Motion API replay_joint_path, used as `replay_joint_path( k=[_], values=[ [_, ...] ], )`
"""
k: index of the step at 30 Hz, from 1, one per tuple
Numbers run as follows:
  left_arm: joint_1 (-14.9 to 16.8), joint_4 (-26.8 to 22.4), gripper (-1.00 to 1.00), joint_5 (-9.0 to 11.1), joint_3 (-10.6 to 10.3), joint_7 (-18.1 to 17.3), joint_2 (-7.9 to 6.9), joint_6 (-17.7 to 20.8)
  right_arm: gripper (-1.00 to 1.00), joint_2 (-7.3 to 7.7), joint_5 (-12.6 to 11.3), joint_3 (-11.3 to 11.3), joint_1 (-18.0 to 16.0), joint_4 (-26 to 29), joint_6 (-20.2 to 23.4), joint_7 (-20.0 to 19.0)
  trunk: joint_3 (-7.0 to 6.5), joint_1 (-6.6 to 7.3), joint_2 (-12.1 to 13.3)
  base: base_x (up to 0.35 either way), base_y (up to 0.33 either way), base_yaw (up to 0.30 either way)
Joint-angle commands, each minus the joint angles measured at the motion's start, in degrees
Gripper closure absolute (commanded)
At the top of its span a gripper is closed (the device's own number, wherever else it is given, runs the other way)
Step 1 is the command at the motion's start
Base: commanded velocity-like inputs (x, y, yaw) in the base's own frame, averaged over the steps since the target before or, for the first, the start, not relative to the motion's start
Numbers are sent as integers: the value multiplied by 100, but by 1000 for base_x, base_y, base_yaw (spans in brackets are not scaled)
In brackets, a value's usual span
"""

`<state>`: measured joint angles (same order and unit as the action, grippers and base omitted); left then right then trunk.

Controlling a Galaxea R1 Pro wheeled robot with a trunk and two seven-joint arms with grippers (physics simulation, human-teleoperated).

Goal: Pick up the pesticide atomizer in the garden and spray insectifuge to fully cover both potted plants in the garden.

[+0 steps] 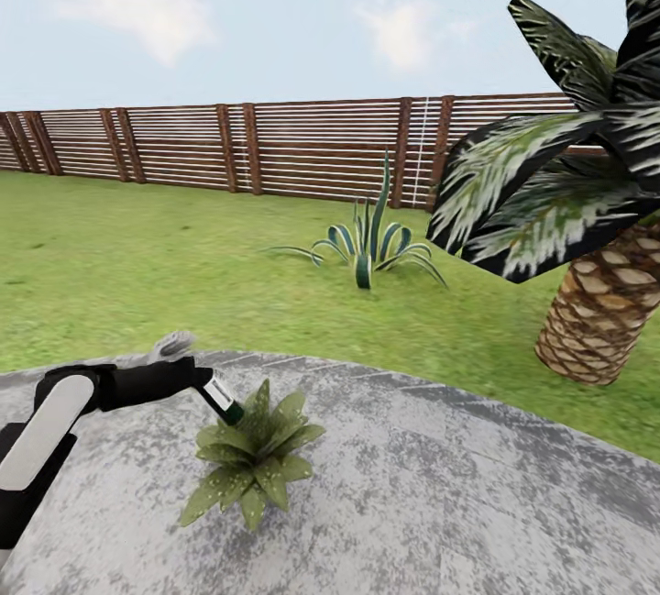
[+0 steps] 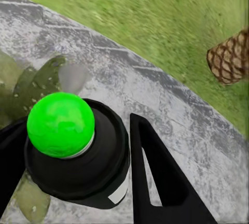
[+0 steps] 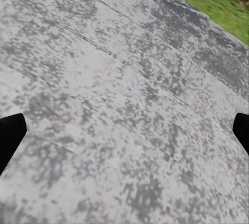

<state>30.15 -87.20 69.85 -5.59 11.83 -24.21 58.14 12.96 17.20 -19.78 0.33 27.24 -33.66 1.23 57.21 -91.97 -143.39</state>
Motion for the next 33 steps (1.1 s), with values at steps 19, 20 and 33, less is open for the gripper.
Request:
replay_joint_path(
  k=[19,20,33],
  values=[
    [-185,105,100,-425,198,-486,-489,40,-100,63,8,-30,-45,-30,780,-36,11,-2,-2,59,218,-83],
    [-185,106,100,-426,198,-487,-492,40,-100,67,29,-27,-47,-28,847,-43,11,-2,-2,-58,315,-192],
    [-452,850,100,-1399,-459,-636,-462,-1036,-100,378,-10,-31,-198,-26,1436,-734,11,-2,-2,-7,278,-23]
  ],
)
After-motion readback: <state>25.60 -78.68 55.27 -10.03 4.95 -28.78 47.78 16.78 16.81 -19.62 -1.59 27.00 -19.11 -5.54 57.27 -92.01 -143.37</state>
